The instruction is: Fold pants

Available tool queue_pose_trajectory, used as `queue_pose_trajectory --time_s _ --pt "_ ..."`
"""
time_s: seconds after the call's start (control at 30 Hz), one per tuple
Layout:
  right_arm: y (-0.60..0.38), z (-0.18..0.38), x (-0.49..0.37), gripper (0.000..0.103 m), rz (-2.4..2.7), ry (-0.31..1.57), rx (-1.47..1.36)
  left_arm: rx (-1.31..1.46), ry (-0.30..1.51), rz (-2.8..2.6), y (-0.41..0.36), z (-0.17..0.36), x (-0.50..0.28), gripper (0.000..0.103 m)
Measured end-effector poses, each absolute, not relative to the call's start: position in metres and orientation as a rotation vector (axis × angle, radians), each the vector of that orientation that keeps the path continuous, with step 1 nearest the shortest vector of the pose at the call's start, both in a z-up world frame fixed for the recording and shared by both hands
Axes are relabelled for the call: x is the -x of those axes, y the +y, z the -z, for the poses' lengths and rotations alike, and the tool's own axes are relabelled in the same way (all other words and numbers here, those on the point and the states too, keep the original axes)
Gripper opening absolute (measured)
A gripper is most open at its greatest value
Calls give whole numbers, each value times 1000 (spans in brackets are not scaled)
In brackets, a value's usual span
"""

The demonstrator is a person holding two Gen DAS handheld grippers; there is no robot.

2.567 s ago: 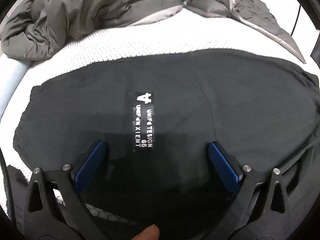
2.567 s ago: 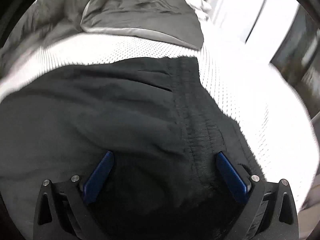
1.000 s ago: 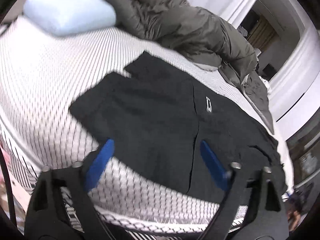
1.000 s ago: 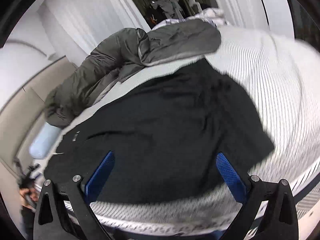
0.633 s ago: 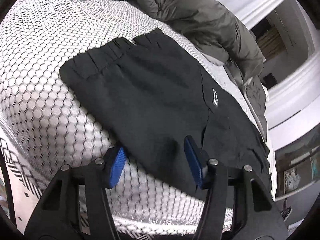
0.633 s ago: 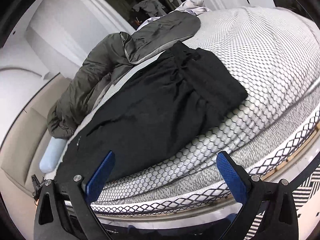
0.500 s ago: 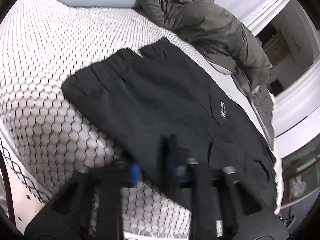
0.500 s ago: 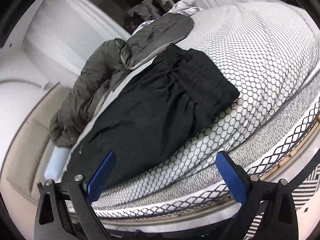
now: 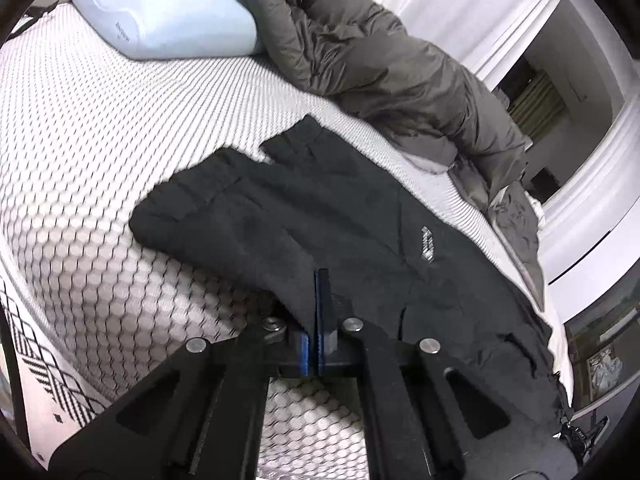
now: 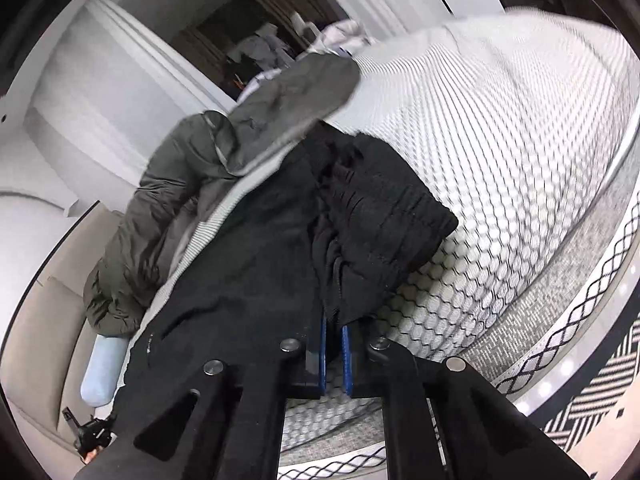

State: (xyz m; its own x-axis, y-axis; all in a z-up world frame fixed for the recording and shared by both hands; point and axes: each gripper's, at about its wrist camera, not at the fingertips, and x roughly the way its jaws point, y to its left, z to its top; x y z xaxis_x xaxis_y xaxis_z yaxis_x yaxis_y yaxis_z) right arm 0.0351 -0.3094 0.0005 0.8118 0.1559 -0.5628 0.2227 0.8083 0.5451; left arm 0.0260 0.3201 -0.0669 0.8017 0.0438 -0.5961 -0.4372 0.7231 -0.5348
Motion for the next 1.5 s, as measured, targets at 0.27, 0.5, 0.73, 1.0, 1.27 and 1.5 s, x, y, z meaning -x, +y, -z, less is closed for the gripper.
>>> queue_pose_trajectory --time_s 0.27,0.5,0.73,1.0,1.27,1.5 --pt "-304 -65 -96 5 31 516 -591 674 551 -263 336 5 -101 0" --pt "-288 -110 -228 5 87 536 -494 633 626 -332 357 -18 -224 1" --pt "-285 -84 -370 30 167 691 -458 653 744 -416 386 14 -321 68" --pt "-288 -69 -339 90 200 714 -375 585 746 -388 369 21 -283 97" --pt "-301 -44 -241 98 105 748 -618 647 747 -269 295 18 -218 101" --pt "-288 -18 -202 98 -35 790 -684 780 784 -125 268 42 -202 63"
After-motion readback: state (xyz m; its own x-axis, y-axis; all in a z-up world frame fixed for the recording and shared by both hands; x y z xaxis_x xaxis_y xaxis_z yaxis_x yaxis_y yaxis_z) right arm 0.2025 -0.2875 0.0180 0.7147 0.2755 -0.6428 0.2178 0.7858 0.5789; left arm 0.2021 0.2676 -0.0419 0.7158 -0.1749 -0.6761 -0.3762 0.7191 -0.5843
